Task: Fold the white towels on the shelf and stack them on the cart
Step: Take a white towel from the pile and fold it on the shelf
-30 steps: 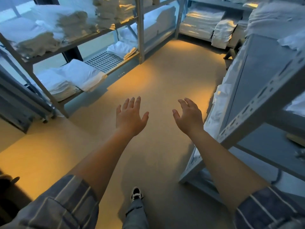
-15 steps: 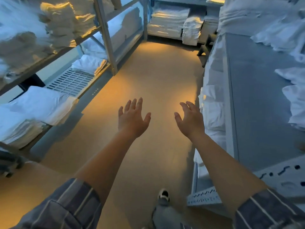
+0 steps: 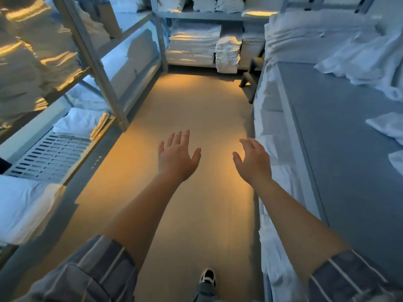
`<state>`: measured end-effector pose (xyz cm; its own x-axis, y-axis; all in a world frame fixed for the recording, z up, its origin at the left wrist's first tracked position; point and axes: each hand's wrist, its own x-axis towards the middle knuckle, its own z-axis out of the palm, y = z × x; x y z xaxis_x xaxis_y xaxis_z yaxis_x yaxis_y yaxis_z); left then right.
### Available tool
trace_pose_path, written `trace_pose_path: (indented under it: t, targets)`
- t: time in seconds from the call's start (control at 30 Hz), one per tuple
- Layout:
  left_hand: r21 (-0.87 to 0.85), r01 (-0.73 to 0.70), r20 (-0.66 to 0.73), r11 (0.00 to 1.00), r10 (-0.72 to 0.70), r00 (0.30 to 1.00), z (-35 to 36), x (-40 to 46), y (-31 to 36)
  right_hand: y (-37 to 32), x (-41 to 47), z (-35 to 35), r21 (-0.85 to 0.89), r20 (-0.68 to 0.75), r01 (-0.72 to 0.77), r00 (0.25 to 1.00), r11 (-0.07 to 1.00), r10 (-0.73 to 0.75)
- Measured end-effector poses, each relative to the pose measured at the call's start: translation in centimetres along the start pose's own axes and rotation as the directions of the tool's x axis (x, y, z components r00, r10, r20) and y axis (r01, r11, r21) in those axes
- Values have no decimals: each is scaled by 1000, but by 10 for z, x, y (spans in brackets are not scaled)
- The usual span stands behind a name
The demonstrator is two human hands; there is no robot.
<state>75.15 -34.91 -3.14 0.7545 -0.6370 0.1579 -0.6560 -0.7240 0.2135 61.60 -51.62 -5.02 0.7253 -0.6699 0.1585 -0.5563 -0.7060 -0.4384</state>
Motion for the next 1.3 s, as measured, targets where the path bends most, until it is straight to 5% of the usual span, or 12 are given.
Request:
trace_pose_path:
  t: [0.5,0.87,1.3]
  targets:
    - [-74,-142,86,987,148,985,73,282,35,45,242,54,-28,-16,-150,989,988,150]
    - [-78,-292,63,953,297,953,112,606,55,72,518,72,-64,-73,-323,945,944,318]
    - [-185,-616,153,765,642,751,195,807,206,197,673,49,-27,-221,-630,761,776,610]
